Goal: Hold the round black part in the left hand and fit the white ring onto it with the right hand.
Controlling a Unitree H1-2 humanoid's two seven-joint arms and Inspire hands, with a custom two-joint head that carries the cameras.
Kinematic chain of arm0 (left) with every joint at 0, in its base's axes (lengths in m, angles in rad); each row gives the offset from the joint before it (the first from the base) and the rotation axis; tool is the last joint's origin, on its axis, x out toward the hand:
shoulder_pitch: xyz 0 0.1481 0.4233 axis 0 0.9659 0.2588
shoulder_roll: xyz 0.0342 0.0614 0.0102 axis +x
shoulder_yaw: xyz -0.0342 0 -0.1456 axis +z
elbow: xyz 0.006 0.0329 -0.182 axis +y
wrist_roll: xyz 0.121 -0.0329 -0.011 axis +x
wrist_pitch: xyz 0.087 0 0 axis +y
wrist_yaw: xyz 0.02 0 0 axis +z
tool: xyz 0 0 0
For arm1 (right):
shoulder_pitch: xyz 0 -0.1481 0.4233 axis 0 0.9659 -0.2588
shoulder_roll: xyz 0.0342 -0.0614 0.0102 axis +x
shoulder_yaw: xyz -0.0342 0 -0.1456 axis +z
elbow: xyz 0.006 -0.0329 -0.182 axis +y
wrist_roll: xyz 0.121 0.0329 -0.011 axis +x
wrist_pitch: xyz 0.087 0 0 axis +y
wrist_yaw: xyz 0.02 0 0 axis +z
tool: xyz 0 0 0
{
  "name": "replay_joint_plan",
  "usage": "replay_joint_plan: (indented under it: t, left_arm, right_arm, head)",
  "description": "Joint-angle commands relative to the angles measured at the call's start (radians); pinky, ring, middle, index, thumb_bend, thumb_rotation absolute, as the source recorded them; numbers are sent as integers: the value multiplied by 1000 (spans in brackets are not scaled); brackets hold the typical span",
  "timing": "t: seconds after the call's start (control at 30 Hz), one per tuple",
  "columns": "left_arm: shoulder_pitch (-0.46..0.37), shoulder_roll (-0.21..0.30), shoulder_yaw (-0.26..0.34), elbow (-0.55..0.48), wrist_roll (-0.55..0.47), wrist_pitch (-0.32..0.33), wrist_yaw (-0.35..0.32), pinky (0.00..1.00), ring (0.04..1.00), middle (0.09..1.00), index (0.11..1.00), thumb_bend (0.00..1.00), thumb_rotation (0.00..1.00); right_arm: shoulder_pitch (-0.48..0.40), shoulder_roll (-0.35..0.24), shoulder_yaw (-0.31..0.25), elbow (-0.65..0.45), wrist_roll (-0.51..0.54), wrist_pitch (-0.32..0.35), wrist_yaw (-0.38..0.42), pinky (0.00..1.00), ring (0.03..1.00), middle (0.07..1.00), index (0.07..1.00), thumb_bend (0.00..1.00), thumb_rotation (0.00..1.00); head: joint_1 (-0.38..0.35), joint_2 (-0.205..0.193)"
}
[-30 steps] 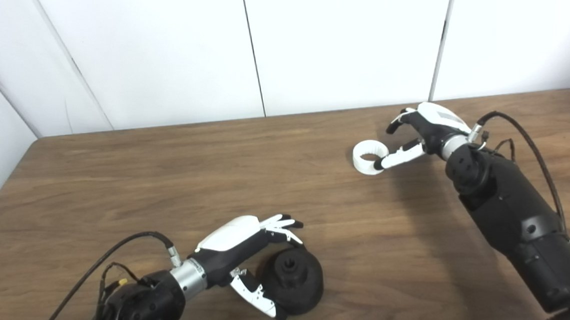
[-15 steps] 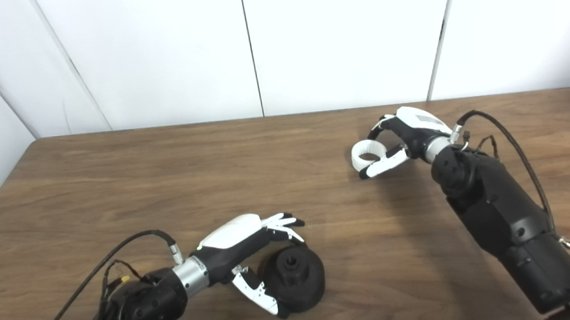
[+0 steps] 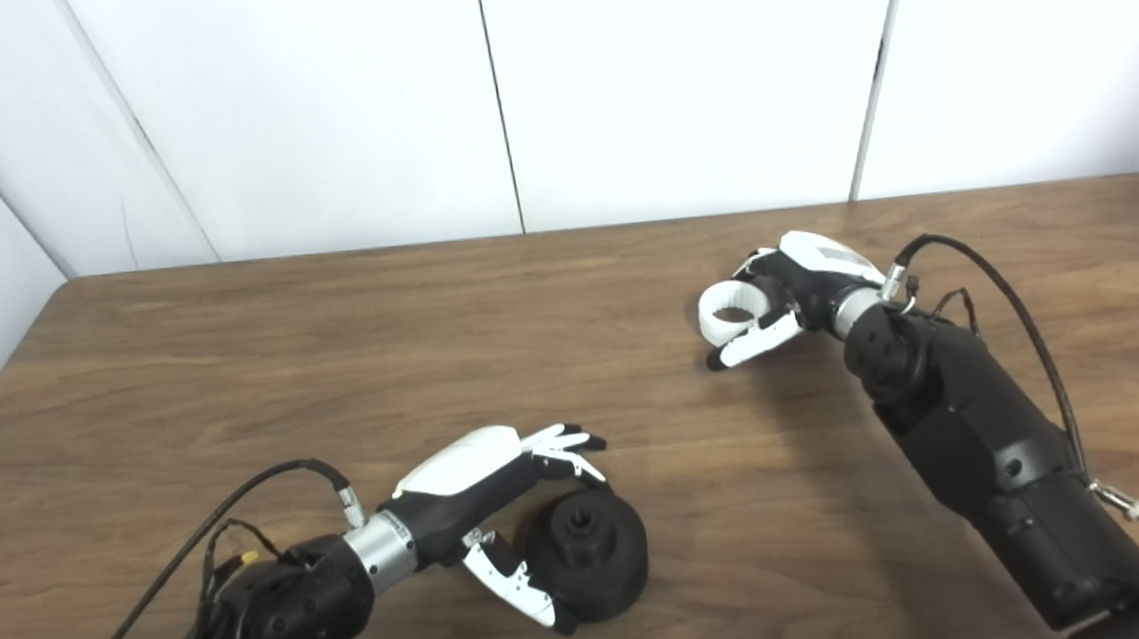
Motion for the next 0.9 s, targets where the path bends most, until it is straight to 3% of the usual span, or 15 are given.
replay_joint_plan:
  t: [0.0,0.43,0.63,0.87]
  left_arm:
    - [-13,8,-6,-14,1,15,-28,941,1000,959,685,924,242]
    - [-11,7,-5,-14,-2,18,-31,941,1000,962,684,931,240]
    - [-10,8,-6,-10,-1,7,-27,953,1000,962,682,928,238]
    - [-10,7,-5,-8,0,8,-28,944,1000,966,684,925,237]
  right_arm:
    - [-66,-10,-19,-9,-2,-34,-32,1000,1000,944,748,911,419]
    - [-60,-19,-24,-12,-1,-49,-48,1000,992,932,734,874,401]
    - [-51,-15,-38,-13,13,-79,-65,1000,976,910,668,819,347]
    - [-50,-12,-44,-15,11,-85,-71,1000,968,897,654,795,310]
  head:
    - [2,1]
    - [2,-1]
    - [2,0]
    - [2,1]
